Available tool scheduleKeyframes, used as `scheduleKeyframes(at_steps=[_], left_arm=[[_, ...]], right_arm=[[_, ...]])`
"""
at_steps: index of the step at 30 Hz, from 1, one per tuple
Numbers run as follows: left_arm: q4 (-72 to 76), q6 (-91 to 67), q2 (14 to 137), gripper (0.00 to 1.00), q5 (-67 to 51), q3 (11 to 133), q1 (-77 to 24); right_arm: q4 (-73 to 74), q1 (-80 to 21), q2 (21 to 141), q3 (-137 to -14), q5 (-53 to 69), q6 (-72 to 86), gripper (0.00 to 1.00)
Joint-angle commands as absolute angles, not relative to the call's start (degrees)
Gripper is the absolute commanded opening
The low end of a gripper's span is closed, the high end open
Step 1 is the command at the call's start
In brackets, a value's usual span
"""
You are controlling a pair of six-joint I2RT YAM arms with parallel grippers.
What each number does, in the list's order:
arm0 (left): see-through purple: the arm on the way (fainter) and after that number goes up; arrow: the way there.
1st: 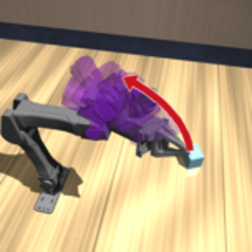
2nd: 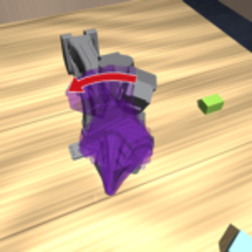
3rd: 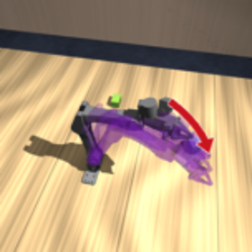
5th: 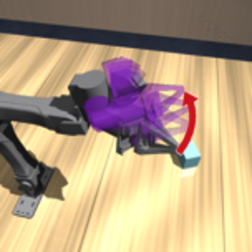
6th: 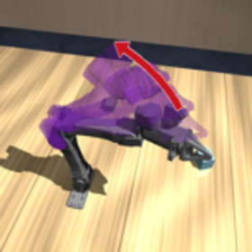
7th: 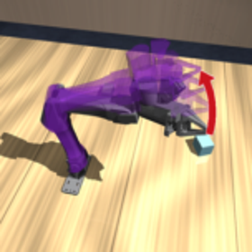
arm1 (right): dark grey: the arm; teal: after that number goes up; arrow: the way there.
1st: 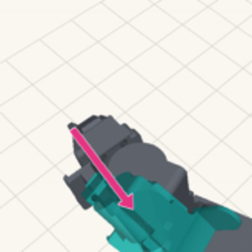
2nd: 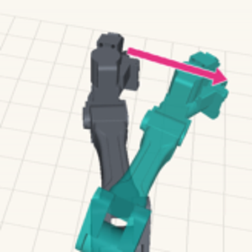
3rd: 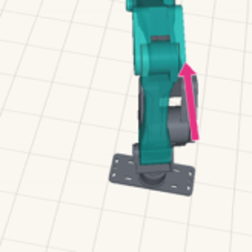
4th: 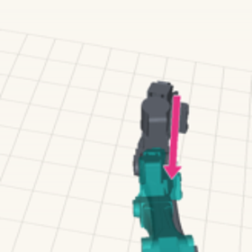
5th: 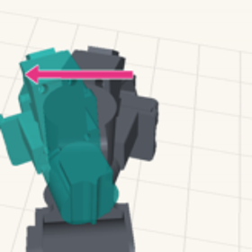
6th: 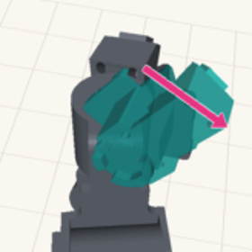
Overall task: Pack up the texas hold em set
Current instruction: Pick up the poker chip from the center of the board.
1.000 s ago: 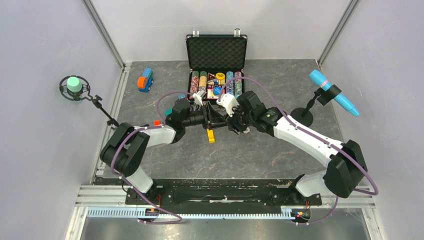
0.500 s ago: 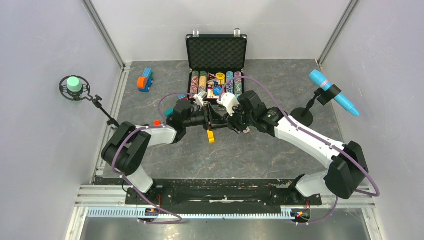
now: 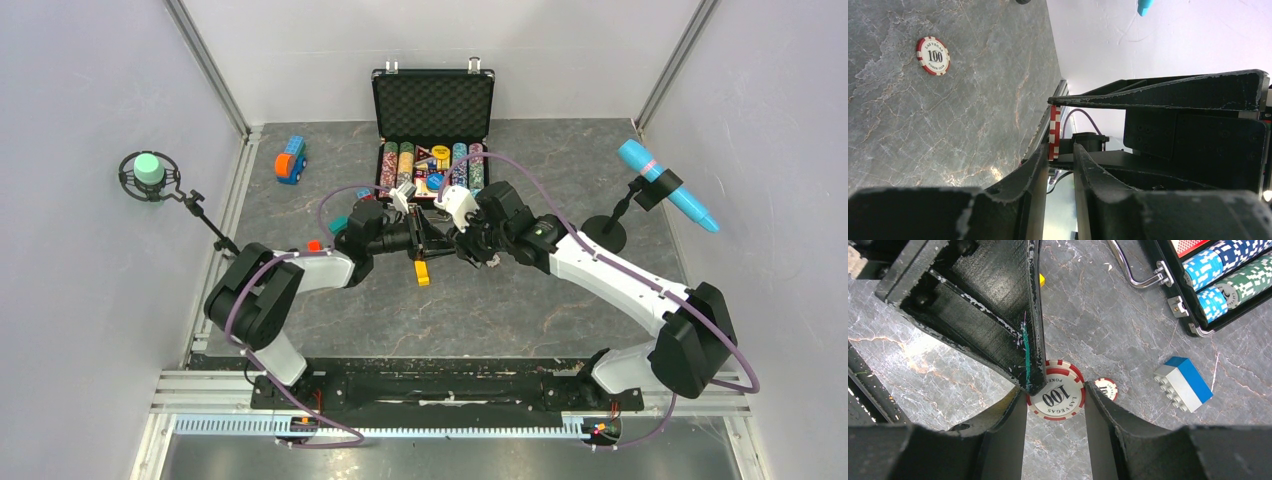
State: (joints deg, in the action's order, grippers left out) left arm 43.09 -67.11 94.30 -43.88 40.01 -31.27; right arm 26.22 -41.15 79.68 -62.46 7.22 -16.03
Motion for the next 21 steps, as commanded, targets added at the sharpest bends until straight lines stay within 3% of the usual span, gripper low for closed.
scheduleKeyframes(at_steps=[1,12,18,21], left_arm=[[45.97,-69.01,95.35,0.29,-45.72,41.42,-32.26],[46.84,-69.74,95.78,0.19,-45.71,41.67,-32.52],[48.54,-71.08,96.03,0.02,-45.51,41.71,-32.61],[49.95,-71.8,96.08,0.02,-45.27,41.62,-32.61]], right_arm=[[21.77,-41.12,78.66,-64.36,6.99,-15.56,0.11],[20.88,-41.11,78.74,-63.98,6.88,-15.21,0.11],[20.59,-41.14,79.11,-63.44,7.19,-15.2,0.11],[20.39,-41.12,79.03,-62.89,7.29,-15.15,0.11]])
